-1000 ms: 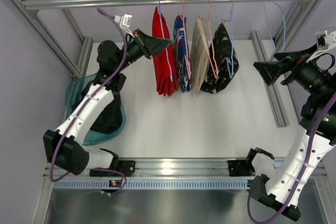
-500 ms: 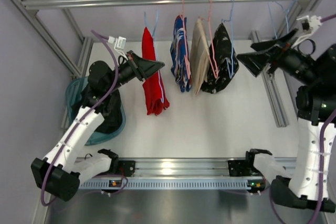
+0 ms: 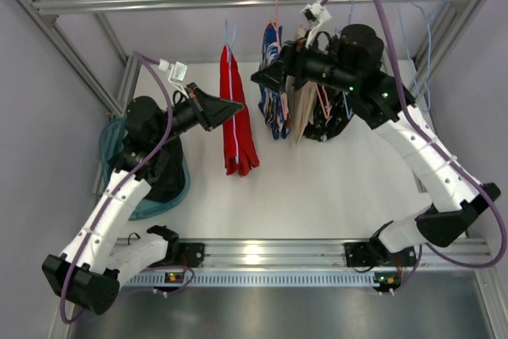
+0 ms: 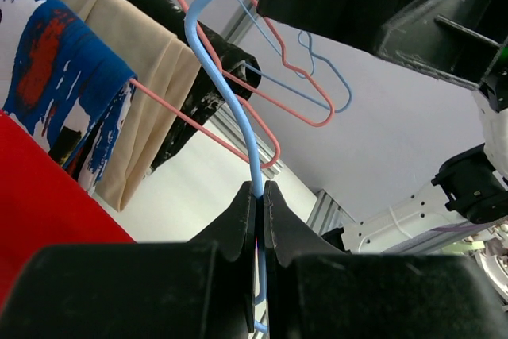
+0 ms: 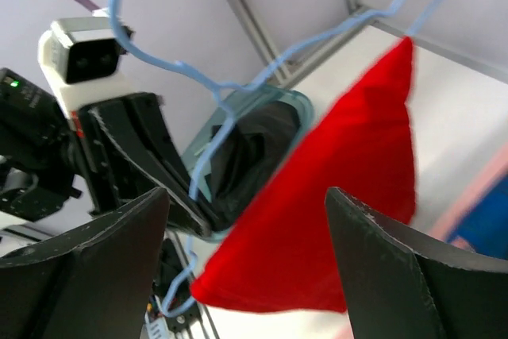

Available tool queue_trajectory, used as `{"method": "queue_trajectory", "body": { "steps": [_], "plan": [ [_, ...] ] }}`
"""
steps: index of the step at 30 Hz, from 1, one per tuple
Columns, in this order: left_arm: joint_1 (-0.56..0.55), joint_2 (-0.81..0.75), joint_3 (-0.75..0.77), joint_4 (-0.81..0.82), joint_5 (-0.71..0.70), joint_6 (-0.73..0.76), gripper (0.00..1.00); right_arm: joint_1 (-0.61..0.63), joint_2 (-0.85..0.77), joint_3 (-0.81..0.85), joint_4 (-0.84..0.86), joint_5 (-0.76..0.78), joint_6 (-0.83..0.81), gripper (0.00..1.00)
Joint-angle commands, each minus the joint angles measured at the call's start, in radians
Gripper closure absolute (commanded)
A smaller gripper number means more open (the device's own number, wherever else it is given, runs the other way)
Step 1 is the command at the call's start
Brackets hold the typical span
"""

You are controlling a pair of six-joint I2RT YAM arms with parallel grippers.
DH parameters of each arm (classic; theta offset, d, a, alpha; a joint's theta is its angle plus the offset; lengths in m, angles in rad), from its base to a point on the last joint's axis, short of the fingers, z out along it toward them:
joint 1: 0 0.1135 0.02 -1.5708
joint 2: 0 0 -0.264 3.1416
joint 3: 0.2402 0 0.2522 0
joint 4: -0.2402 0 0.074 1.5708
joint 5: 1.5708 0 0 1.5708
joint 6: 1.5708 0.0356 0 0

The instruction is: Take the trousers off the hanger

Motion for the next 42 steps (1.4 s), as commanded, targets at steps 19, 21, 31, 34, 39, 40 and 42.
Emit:
{"method": "queue_trajectory", "body": {
  "steps": [19, 21, 31, 34, 39, 40, 42],
  "plan": [
    [0.011, -0.03, 0.122, 0.128, 0.008, 0.027, 1.0, 0.186, 0.261, 0.163, 0.222, 0.054, 0.233, 0.57],
    [0.014, -0.036, 0.119, 0.128, 0.013, 0.035, 1.0, 0.188, 0.262, 0.154, 0.244, 0.033, 0.268, 0.76],
    [0.014, -0.148, 0.053, 0.002, -0.036, 0.288, 0.58, 0.183, 0.183, 0.133, 0.265, -0.029, 0.354, 1.0],
    [0.012, -0.243, 0.008, -0.067, -0.097, 0.412, 0.39, 0.18, 0.153, 0.123, 0.258, -0.018, 0.379, 1.0],
    [0.012, -0.375, -0.05, -0.261, -0.058, 0.631, 0.29, 0.173, 0.124, 0.111, 0.224, 0.034, 0.44, 1.0],
    [0.014, -0.416, -0.062, -0.316, -0.041, 0.661, 0.29, 0.173, 0.126, 0.122, 0.2, 0.064, 0.471, 1.0],
    [0.012, -0.455, -0.096, -0.363, 0.006, 0.758, 0.28, 0.173, 0.139, 0.158, 0.175, 0.094, 0.5, 1.0]
  ]
}}
